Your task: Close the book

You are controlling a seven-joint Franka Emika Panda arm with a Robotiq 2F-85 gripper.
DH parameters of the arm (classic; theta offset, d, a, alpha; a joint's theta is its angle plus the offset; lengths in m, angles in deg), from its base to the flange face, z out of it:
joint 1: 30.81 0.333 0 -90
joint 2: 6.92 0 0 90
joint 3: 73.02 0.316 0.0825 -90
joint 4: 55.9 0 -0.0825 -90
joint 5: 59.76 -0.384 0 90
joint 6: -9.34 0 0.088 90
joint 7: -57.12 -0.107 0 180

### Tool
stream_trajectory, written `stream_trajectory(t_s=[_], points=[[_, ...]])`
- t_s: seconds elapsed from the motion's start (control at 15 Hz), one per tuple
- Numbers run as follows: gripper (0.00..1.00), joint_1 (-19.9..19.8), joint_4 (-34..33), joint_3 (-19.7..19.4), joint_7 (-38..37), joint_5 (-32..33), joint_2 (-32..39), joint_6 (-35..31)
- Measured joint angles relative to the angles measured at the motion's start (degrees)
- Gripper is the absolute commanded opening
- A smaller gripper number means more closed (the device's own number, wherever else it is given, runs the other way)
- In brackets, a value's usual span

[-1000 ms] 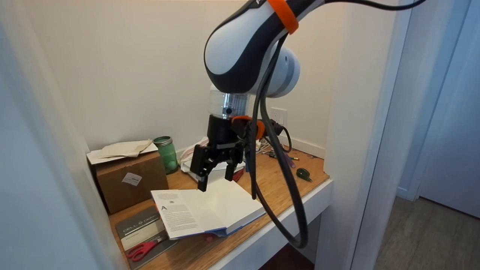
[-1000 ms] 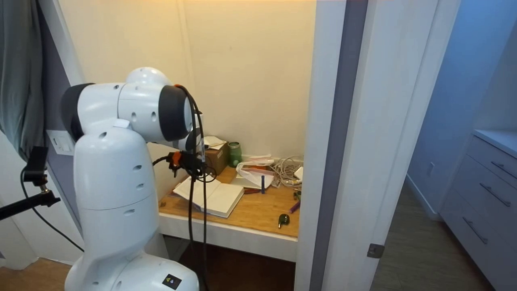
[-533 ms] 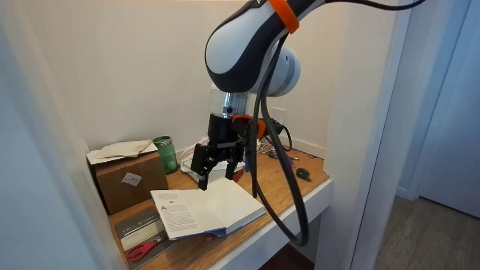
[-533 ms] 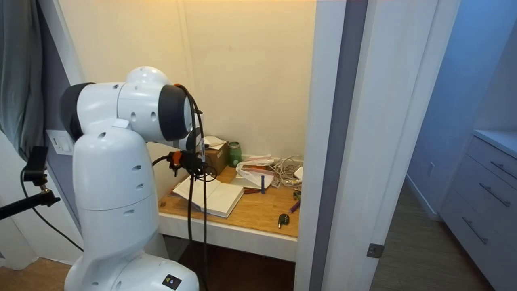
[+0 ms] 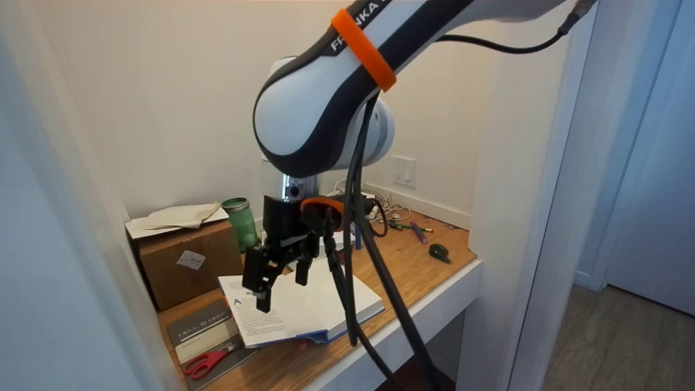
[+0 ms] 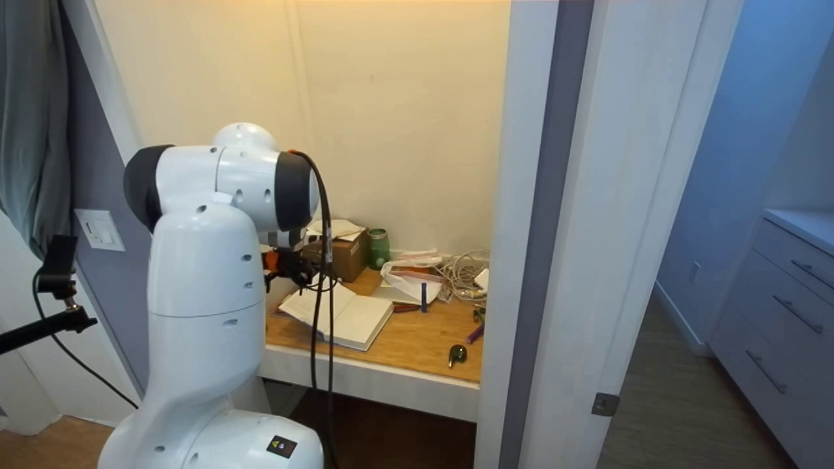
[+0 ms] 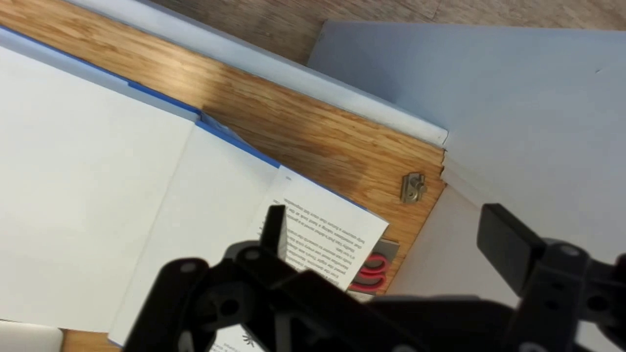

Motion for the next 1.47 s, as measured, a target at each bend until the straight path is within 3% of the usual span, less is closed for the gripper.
stream_trajectory(t_s=[0.67, 1.47], points=[[1.00, 5.46, -10.00, -1.79, -4.23, 6.61, 11.58, -2.78], [1.00, 15.53, -20.49, -10.50, -12.79, 17.15, 19.00, 2.79]])
